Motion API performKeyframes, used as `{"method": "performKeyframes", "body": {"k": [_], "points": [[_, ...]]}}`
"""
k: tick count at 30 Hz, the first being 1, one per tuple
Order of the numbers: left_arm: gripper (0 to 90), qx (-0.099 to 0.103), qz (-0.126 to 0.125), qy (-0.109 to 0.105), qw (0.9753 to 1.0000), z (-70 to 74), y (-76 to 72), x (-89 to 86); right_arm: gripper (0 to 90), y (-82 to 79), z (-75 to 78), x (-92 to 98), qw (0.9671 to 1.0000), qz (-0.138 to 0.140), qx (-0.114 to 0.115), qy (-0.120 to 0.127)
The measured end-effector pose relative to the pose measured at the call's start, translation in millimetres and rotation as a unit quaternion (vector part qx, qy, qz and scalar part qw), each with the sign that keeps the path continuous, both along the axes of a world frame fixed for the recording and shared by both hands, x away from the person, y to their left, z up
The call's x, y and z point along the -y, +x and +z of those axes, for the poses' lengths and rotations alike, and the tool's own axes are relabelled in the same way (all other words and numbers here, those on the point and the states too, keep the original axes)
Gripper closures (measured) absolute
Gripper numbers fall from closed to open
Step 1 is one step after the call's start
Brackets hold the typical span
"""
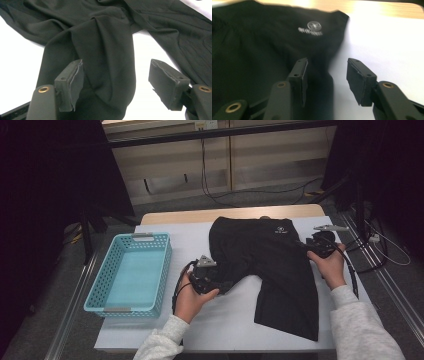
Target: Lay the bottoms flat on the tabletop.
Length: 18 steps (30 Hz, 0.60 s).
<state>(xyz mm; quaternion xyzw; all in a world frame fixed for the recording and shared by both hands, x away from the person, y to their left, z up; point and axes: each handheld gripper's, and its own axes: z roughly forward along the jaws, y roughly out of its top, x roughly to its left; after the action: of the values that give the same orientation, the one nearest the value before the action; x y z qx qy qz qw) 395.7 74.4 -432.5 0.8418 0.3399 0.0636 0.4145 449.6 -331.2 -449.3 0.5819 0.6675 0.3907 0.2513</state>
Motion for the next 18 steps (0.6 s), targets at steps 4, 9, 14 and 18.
{"method": "performKeyframes", "body": {"k": [4,9,14,18], "points": [[29.1,0.001,0.007,-0.002,1.0,-0.2,-1.0,-3.8,90.0,9.2,-6.2,0.9,0.9996,0.002,-0.017,-0.02],[29.9,-0.005,0.002,-0.005,1.0,-1.6,-2.7,-2.2,86.7,13.4,-18.7,18.2,0.9987,-0.018,-0.034,-0.034],[27.6,0.003,-0.006,0.0,1.0,-0.5,-3.0,1.5,55.5,5.3,-15.9,16.2,0.9978,-0.025,-0.026,-0.055],[25.4,0.009,-0.011,0.003,0.9999,0.0,-2.2,4.0,41.6,-9.2,-10.4,14.1,0.9979,-0.024,-0.029,-0.053]]}}
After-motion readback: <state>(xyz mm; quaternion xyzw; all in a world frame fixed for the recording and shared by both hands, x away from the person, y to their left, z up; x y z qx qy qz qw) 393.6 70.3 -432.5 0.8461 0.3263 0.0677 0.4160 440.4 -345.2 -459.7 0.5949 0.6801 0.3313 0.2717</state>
